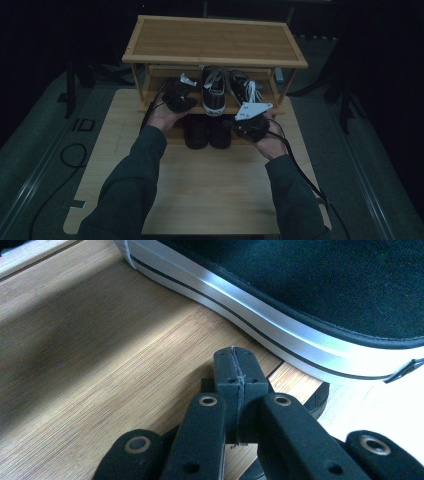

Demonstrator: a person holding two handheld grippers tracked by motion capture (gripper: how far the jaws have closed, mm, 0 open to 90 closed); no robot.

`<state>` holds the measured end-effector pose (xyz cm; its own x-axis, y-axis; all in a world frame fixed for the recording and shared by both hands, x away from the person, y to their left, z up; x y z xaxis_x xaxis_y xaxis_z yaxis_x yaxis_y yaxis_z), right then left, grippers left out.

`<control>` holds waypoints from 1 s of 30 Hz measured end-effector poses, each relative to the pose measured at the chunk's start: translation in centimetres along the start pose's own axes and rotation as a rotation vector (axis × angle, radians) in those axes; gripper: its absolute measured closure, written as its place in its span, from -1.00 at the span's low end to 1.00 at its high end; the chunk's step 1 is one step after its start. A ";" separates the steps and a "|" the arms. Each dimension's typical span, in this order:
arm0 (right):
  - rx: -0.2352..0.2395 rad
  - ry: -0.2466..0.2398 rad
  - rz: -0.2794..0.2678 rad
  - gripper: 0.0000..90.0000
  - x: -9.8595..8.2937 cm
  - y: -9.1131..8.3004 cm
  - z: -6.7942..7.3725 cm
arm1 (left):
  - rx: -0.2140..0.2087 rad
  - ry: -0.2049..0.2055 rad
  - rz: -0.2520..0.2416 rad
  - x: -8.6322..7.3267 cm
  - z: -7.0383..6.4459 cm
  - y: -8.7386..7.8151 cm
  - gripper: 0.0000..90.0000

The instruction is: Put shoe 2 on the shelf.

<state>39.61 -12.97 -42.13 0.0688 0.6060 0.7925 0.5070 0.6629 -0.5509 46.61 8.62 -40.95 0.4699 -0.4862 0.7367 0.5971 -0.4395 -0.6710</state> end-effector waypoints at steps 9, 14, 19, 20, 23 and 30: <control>0.002 0.011 0.006 0.98 -1.0 -1.2 -0.6 | -0.015 -0.015 -0.005 -0.1 0.2 0.0 1.00; 0.007 0.016 0.014 0.97 -1.3 -1.7 -1.0 | -0.021 -0.020 -0.009 -0.1 0.3 0.0 1.00; 0.012 0.008 0.024 0.97 -1.4 -2.5 -1.1 | -0.042 -0.034 -0.015 -0.2 0.5 0.0 1.00; 0.012 0.007 0.026 0.96 -1.4 -2.6 -1.1 | -0.041 -0.033 -0.018 -0.2 0.5 -0.1 1.00; 0.010 0.018 0.023 0.96 -1.9 -2.9 -1.4 | -0.040 -0.027 -0.021 -0.2 0.5 0.0 1.00; 0.019 0.032 0.018 0.97 -2.9 -3.5 -1.7 | -0.046 -0.017 -0.028 -0.3 0.5 -0.1 1.00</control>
Point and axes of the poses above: each handheld gripper's, and its own axes: y roughly forward along the jaws, x roughly out of its top, z roughly to its left, the point moved 3 cm from there along y, roughly forward along the jaws
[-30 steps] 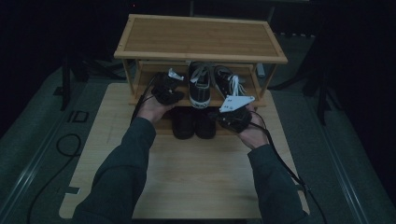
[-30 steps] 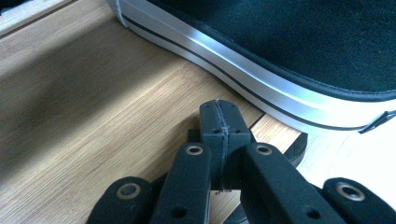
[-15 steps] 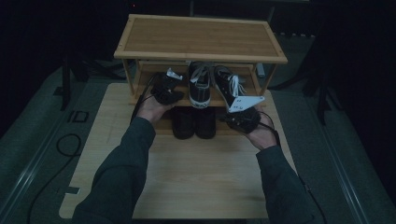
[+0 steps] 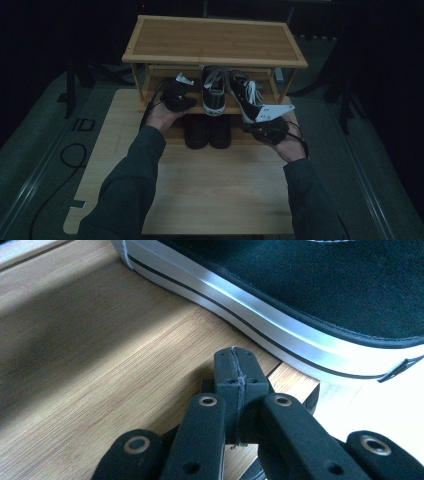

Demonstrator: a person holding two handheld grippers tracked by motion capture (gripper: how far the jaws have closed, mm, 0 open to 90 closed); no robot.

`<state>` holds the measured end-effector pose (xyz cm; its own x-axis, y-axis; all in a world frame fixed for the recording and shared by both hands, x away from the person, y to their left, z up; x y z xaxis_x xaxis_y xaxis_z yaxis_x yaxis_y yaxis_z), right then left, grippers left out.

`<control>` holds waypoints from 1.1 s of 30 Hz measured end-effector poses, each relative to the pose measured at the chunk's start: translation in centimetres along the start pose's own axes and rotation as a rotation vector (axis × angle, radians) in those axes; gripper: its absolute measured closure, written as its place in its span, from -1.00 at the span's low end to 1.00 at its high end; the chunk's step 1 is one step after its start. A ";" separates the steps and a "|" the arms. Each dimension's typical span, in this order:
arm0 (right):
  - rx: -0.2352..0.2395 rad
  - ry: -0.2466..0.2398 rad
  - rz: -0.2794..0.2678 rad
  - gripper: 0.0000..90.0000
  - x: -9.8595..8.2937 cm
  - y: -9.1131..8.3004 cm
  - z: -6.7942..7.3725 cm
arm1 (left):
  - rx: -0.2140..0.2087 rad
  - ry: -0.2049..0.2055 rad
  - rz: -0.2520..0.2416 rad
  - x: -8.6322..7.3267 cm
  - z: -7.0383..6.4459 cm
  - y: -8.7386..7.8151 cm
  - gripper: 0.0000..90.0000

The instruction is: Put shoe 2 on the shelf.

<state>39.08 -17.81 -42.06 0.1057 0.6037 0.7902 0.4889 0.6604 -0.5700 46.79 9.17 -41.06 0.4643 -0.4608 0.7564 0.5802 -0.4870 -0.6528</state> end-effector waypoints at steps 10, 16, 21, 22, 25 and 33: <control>0.021 0.001 0.018 0.97 -0.5 -0.6 -0.1 | 0.014 0.000 0.008 0.2 -0.2 0.1 1.00; 0.019 -0.002 0.018 0.97 -1.0 -1.6 -0.2 | 0.025 0.008 0.017 0.4 -0.3 0.2 1.00; 0.008 0.014 0.033 0.97 -2.1 -2.5 -0.6 | 0.011 -0.018 0.025 0.5 0.0 0.2 0.97; 0.008 0.016 0.031 0.98 -2.3 -2.7 -0.7 | 0.010 -0.020 0.024 0.4 0.0 0.2 0.96; 0.001 0.026 0.027 0.98 -2.6 -3.1 -0.9 | 0.010 -0.017 0.027 0.5 0.0 0.2 0.94; -0.013 0.028 0.029 0.98 -2.9 -3.4 -1.0 | 0.025 -0.003 0.033 0.6 -0.2 0.2 0.94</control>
Point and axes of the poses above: each handheld gripper's, and its own axes: y roughly forward along the jaws, x roughly out of its top, z roughly to its left, the point moved 3 cm from there along y, roughly forward along the jaws
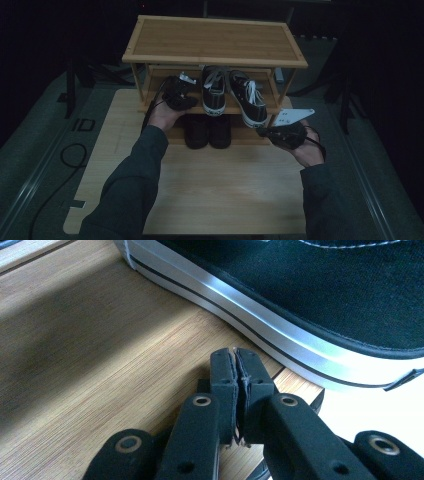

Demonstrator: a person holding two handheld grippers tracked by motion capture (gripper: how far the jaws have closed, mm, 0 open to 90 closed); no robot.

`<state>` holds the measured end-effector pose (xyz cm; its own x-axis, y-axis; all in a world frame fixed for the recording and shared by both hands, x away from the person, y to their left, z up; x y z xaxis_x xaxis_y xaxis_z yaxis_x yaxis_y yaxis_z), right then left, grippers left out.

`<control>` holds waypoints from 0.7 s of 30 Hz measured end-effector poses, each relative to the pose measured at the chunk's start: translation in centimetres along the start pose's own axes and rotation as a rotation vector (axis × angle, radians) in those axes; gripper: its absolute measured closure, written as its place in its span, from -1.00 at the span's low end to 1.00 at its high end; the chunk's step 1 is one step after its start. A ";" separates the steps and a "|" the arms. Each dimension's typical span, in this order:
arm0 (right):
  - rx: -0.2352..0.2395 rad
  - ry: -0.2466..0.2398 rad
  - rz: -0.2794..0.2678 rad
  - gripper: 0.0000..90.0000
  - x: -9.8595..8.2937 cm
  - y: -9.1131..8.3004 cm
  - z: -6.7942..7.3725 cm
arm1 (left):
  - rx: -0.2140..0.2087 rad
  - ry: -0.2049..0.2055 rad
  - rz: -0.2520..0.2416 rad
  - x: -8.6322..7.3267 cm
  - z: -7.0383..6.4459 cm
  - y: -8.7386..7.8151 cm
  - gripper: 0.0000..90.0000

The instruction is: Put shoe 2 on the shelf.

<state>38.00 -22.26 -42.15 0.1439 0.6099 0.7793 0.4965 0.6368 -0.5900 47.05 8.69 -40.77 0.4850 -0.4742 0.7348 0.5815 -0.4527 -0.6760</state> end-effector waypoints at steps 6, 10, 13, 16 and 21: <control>-0.006 0.004 -0.006 0.98 -0.1 -0.2 -0.1 | -0.003 0.002 -0.003 0.1 0.0 0.1 0.95; -0.008 0.003 -0.010 0.99 -0.1 -0.2 -0.2 | -0.001 0.007 -0.009 0.2 -0.2 0.3 0.97; -0.009 0.003 -0.015 0.99 -0.1 -0.2 -0.2 | -0.002 0.010 -0.015 0.3 -0.3 0.5 0.98; -0.007 0.002 -0.014 1.00 -0.2 -0.2 -0.2 | 0.004 0.025 -0.021 0.3 -0.6 0.6 1.00; -0.005 0.002 -0.022 1.00 -0.2 -0.2 -0.2 | 0.015 0.051 -0.021 0.2 -0.7 0.6 1.00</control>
Point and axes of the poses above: each handheld gripper's, and its own axes: y roughly forward along the jaws, x roughly out of its top, z roughly to its left, the point moved 3 cm from there along y, roughly forward along the jaws
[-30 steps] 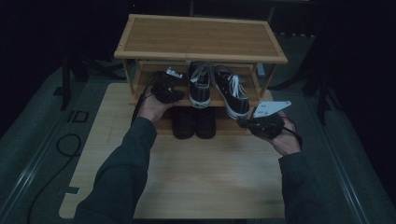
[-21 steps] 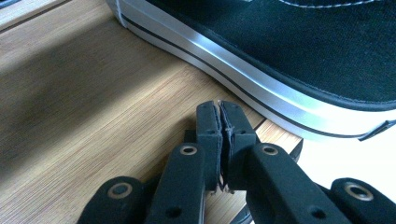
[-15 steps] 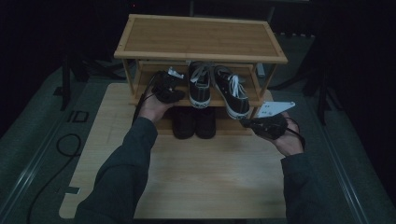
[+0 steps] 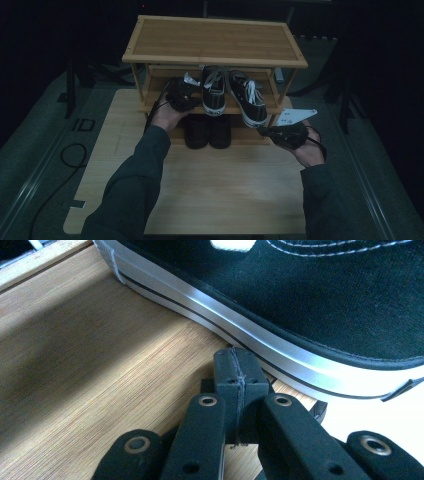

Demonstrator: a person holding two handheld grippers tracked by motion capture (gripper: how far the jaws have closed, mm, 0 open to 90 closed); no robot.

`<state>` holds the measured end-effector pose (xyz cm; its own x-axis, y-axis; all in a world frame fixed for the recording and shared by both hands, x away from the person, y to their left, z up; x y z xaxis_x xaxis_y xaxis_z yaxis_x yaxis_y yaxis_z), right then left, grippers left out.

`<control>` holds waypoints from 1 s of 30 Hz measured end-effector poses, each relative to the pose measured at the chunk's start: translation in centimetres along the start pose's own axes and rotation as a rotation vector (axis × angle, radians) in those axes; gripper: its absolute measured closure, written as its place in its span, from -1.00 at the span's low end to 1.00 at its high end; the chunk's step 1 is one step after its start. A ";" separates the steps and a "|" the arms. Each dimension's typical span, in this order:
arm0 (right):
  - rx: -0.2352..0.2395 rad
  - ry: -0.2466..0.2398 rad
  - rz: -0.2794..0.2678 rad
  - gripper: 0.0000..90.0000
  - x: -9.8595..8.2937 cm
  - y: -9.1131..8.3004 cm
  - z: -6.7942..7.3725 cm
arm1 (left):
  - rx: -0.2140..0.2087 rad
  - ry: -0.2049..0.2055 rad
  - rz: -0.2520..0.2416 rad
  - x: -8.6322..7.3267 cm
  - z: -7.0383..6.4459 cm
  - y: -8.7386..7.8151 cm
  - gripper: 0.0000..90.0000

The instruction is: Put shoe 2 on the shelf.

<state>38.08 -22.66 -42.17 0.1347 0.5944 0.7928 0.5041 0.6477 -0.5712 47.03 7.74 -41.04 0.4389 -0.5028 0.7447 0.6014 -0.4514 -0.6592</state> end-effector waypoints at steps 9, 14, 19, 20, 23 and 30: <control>0.006 0.002 -0.012 1.00 0.1 0.2 -0.1 | -0.008 0.011 -0.002 -0.1 -0.1 0.0 1.00; 0.010 -0.001 -0.018 1.00 0.5 1.0 0.1 | -0.005 0.008 -0.001 -0.1 -0.2 0.0 1.00; 0.023 -0.014 -0.020 1.00 1.1 1.7 0.2 | -0.001 0.010 0.001 -0.1 -0.2 0.0 1.00; 0.024 -0.013 -0.020 1.00 1.2 1.8 0.2 | -0.001 0.010 0.002 -0.1 -0.2 0.0 1.00; 0.004 -0.002 -0.030 1.00 1.5 2.0 0.0 | -0.002 0.007 0.001 -0.1 -0.2 0.0 1.00; -0.004 -0.005 -0.062 1.00 3.3 2.7 -0.2 | -0.004 0.006 -0.006 -0.1 -0.2 -0.1 1.00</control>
<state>40.00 -19.05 -41.08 0.0987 0.5560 0.8253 0.5151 0.6811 -0.5204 46.81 7.70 -41.13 0.4314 -0.5049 0.7477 0.6013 -0.4569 -0.6555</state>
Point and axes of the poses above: each handheld gripper's, and its own axes: y roughly forward along the jaws, x roughly out of its top, z roughly to its left, the point moved 3 cm from there along y, roughly forward along the jaws
